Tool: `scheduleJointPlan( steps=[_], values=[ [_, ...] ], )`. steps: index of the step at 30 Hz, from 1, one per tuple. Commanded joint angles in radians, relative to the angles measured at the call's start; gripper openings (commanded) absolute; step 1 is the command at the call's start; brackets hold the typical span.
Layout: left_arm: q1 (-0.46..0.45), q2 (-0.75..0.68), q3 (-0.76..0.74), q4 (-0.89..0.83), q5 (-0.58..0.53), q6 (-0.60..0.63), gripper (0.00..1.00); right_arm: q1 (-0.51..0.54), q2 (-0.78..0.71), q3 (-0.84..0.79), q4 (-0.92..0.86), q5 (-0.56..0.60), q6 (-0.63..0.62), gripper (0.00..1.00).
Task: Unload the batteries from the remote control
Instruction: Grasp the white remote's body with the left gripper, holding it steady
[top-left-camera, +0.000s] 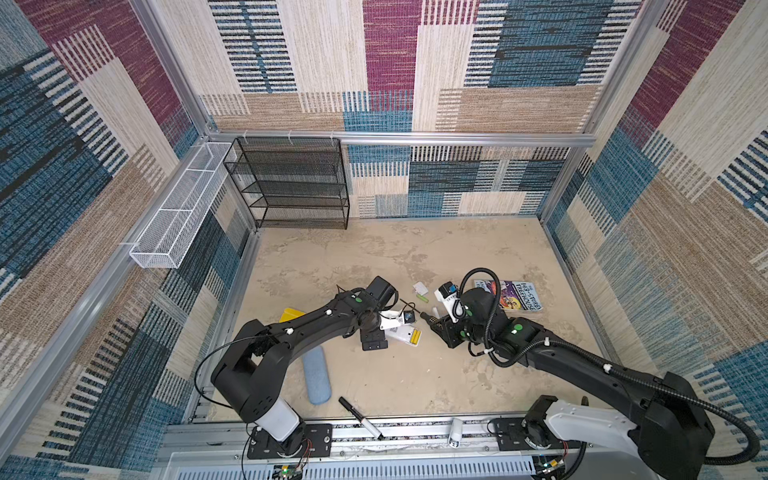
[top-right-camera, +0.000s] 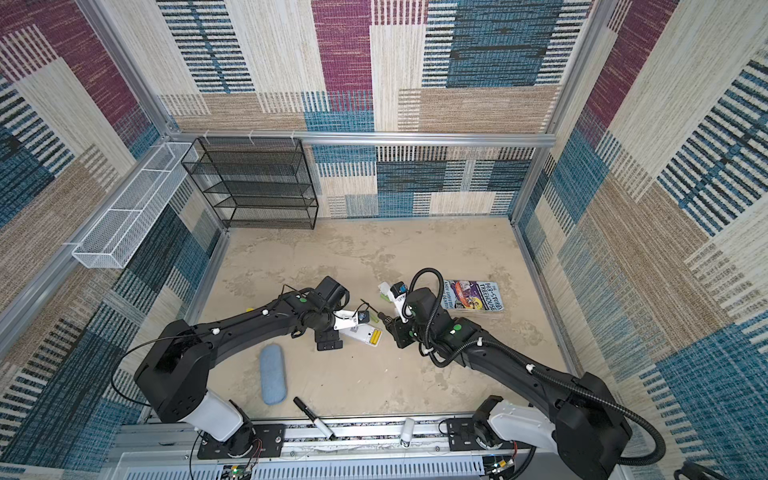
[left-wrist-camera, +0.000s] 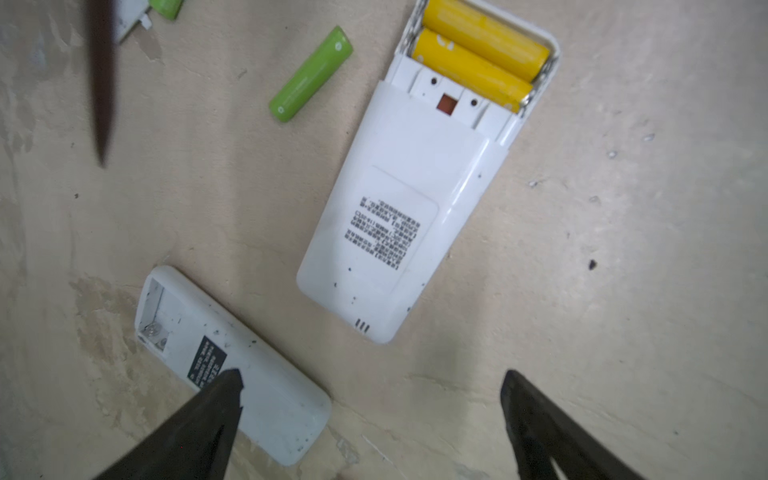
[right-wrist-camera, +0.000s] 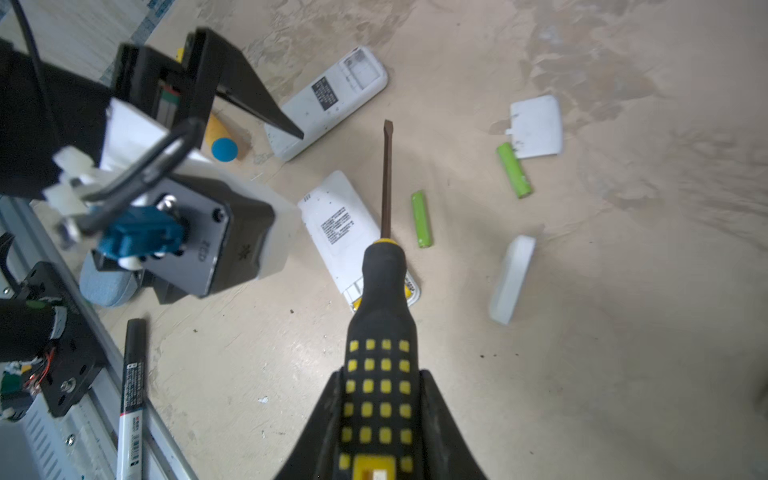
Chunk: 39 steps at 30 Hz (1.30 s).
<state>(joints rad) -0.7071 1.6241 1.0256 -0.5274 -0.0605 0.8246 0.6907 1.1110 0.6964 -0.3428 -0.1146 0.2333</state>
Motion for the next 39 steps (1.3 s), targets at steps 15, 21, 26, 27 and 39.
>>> scheduleJointPlan(
  steps=[15,21,26,27,39],
  values=[
    [0.008,0.243,0.225,-0.126,0.129,0.115,0.99,-0.037,-0.153,-0.018,-0.105,0.102,0.070,0.00],
    [0.009,0.261,0.235,-0.184,0.123,0.106,0.97,-0.042,-0.176,-0.024,-0.108,0.105,0.078,0.00],
    [0.012,0.267,0.216,-0.186,0.107,0.066,0.86,-0.042,-0.178,-0.023,-0.109,0.108,0.080,0.00],
    [0.012,0.269,0.214,-0.186,0.102,0.056,0.83,-0.042,-0.177,-0.021,-0.111,0.109,0.079,0.00],
    [0.022,0.234,0.146,-0.162,0.034,-0.057,0.65,-0.042,-0.142,-0.014,-0.102,0.104,0.079,0.00]
  ],
)
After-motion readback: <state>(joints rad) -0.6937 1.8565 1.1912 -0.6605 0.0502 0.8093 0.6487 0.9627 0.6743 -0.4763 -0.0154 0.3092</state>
